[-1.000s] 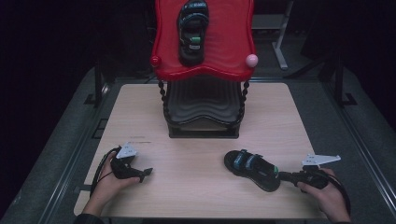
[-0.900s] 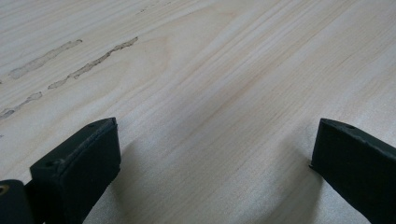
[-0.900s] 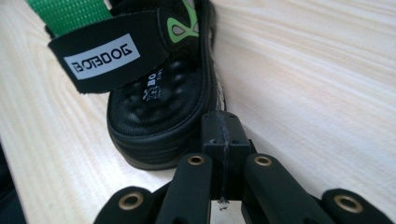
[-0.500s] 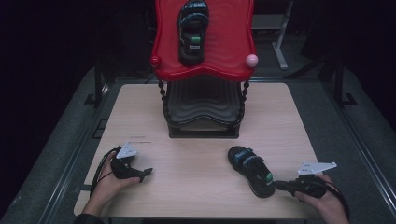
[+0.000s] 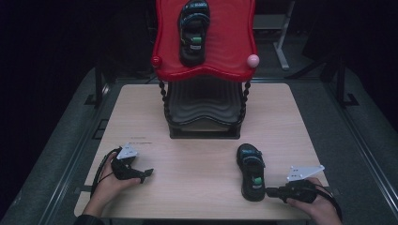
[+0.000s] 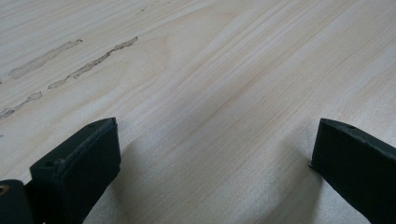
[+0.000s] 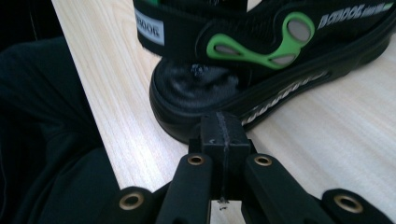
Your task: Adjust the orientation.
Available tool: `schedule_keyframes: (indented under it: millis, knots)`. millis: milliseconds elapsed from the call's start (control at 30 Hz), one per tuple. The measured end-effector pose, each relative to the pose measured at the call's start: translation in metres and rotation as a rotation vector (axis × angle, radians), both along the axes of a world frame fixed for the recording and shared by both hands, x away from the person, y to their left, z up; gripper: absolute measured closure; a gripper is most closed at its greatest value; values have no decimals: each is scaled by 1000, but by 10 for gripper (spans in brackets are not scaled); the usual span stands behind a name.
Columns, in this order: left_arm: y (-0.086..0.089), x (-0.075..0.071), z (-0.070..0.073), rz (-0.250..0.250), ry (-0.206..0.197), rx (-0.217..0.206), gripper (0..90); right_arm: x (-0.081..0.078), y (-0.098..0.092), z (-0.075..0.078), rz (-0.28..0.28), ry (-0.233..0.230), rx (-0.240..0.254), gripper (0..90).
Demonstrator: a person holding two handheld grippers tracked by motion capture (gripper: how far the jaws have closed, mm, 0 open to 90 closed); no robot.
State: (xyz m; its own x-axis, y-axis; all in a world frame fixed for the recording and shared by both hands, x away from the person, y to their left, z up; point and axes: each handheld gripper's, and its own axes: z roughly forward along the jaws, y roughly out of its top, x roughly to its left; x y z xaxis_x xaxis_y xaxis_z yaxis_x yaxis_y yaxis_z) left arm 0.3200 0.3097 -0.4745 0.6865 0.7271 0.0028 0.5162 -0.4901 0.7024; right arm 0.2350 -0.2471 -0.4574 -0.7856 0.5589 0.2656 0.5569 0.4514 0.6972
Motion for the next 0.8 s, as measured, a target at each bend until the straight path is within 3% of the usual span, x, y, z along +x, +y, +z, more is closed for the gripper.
schedule_keyframes:
  millis: [200, 433, 567, 800]
  knots:
    - [0, 0, 0, 0, 0, 0, 3, 4, -16, 10, -90, -51, 59, 893]
    - [0, 0, 0, 0, 0, 0, 3, 18, -24, 21, -199, -104, 171, 664]
    - [0, 0, 0, 0, 0, 0, 3, 28, -17, 26, -199, -115, 229, 595]
    - [0, 0, 0, -1, 0, -1, 3, 40, -4, 27, -177, -146, 244, 491]
